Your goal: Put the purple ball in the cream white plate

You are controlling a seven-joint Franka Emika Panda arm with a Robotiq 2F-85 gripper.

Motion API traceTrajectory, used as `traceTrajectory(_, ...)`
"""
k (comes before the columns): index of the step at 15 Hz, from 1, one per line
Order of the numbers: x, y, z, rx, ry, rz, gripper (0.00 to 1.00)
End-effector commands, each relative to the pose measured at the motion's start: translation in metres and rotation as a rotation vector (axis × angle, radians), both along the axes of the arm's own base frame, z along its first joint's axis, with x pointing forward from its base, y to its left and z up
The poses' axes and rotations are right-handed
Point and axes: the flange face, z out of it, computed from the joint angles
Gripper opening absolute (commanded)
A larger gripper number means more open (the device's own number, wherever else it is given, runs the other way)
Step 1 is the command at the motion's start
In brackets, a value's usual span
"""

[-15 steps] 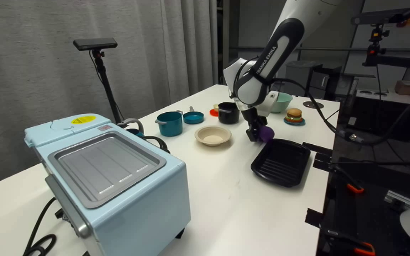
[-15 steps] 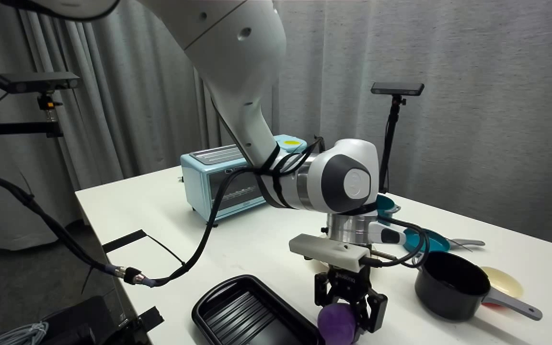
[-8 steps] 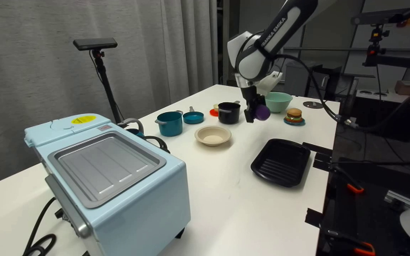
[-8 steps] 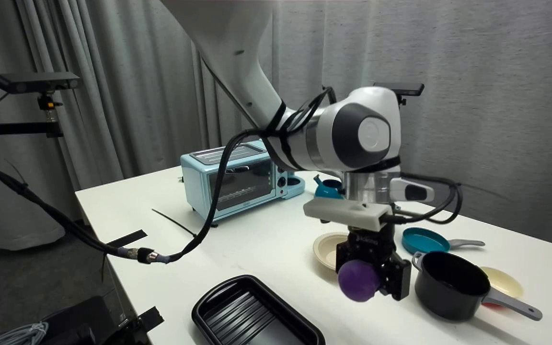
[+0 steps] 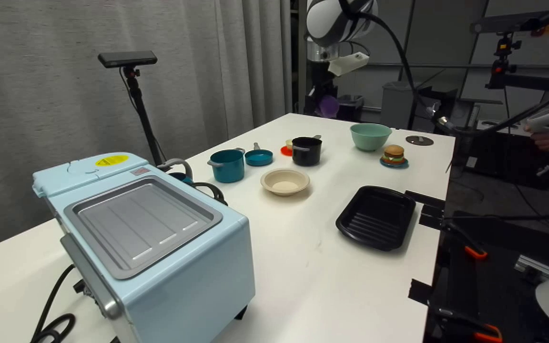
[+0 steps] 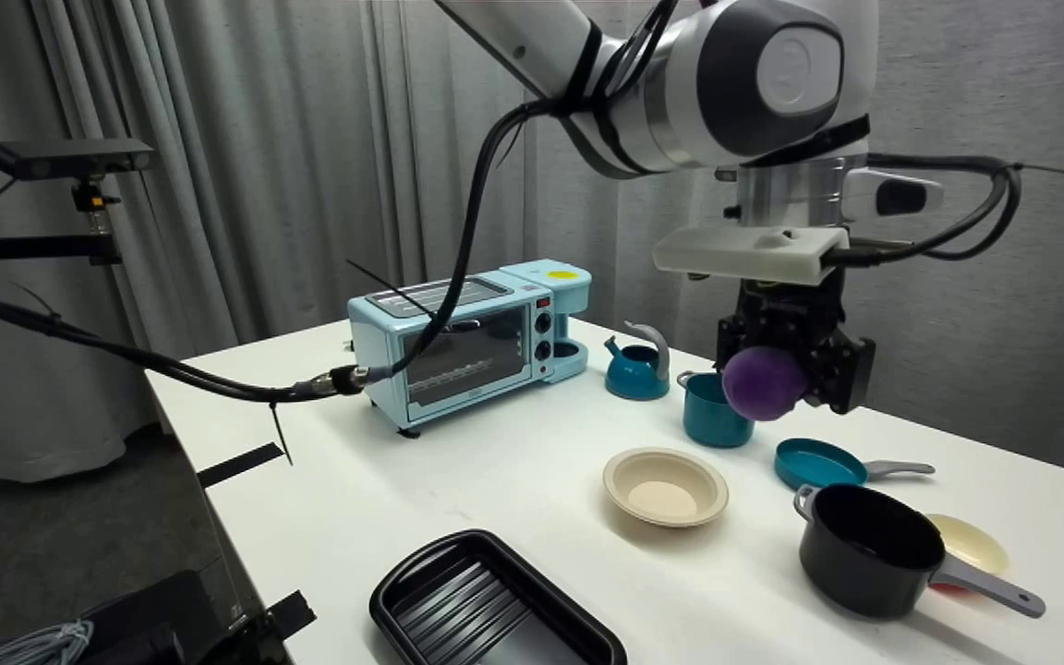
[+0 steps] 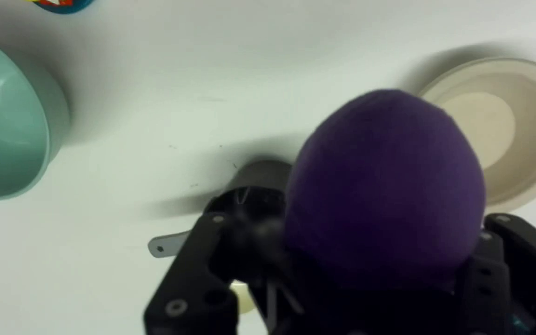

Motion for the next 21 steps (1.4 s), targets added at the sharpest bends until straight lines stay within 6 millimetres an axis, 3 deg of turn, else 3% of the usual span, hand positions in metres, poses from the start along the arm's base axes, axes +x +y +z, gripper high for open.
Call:
traceTrajectory(1,0.04,0.037,0.006,0.135,0.004,0.057,0.0)
traceTrajectory(5,0.067,0.114,-0.032,0.213,0.079,0.11,0.0)
traceTrajectory(8,0.077,0.145,-0.069,0.188,0.129,0.11,0.0)
traceTrajectory(11,0.082,0.148,-0.094,0.134,0.147,0.076,0.0)
traceTrajectory(17,0.082,0.132,-0.126,0.043,0.191,0.017,0.0)
traceTrajectory(18,0.082,0.132,-0.128,0.033,0.195,0.011,0.05)
traceTrajectory(19,0.082,0.127,-0.129,0.024,0.194,0.01,0.26)
traceTrajectory(21,0.083,0.119,-0.125,0.012,0.185,0.007,0.3)
